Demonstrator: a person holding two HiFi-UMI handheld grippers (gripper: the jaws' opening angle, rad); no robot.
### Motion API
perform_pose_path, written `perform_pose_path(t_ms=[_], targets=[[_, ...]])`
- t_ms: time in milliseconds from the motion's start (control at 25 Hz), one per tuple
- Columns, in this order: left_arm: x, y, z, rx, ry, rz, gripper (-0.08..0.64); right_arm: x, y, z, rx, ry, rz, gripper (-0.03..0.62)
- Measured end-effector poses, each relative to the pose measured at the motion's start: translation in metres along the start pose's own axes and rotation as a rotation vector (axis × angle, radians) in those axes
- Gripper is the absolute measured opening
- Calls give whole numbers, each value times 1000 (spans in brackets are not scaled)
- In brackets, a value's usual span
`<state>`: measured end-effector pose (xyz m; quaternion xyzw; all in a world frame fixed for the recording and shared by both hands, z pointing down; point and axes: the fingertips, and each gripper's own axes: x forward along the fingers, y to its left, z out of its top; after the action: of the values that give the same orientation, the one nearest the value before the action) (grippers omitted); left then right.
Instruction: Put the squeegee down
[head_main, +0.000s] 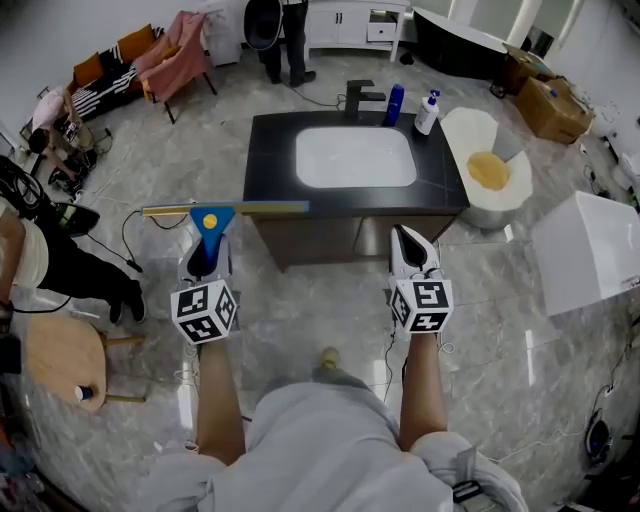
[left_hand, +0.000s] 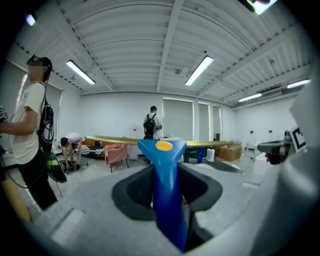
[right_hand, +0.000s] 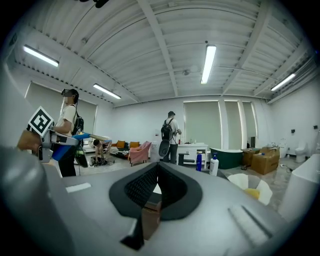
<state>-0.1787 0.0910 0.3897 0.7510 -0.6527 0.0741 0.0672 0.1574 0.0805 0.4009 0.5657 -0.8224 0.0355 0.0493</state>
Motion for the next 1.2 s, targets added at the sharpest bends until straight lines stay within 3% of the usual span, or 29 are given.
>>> perform_pose_path(t_ms=[640, 1200], targets=[[81, -31, 24, 22, -18, -22, 127, 59, -51, 3, 25, -21, 18, 3], [196, -3, 33, -16, 1, -45, 127, 164, -83, 12, 19, 5, -6, 3]])
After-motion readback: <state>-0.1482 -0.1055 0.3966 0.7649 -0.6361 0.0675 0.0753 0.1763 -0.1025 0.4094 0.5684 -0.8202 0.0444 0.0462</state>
